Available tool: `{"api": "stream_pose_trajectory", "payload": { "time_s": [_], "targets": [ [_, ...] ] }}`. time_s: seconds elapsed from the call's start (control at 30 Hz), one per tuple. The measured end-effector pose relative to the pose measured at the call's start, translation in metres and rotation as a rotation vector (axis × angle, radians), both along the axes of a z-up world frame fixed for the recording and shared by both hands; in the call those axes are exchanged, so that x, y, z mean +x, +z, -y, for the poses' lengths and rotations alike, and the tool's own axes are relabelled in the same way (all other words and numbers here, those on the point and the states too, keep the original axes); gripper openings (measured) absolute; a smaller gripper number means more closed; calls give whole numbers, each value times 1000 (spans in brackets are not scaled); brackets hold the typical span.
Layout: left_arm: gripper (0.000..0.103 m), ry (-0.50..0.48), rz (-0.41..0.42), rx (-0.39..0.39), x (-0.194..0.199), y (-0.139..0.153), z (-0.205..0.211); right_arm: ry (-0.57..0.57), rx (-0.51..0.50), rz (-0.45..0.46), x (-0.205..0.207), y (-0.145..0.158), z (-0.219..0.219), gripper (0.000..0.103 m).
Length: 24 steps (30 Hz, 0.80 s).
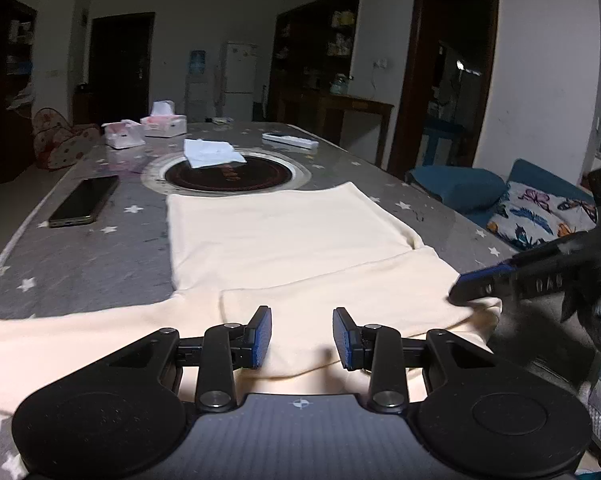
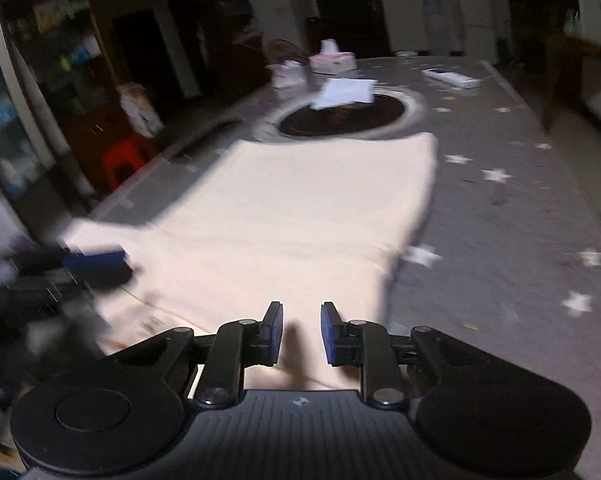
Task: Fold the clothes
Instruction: 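Lift the sleeve with the right tool and fold it across the shirt body, then grasp the other sleeve cuff with the left tool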
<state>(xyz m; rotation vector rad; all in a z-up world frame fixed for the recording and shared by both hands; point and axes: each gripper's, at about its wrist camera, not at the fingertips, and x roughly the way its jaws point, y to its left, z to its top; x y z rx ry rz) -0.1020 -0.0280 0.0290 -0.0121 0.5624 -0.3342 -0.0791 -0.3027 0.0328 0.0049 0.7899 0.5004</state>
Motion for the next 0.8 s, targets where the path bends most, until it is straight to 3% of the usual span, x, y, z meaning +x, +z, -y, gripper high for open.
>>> {"api": "stream_pose_trajectory", "payload": {
  "time_s": [0.33, 0.5, 0.8],
  "targets": [
    [37, 8, -54, 13, 18, -10, 6, 24, 2, 107, 26, 16, -12, 20],
    [37, 39, -76, 10, 22, -12, 1, -4, -12, 59, 45, -2, -15, 20],
    [36, 78, -92, -19, 38, -15, -1, 16, -21, 89, 38, 0, -18, 27]
  ]
}}
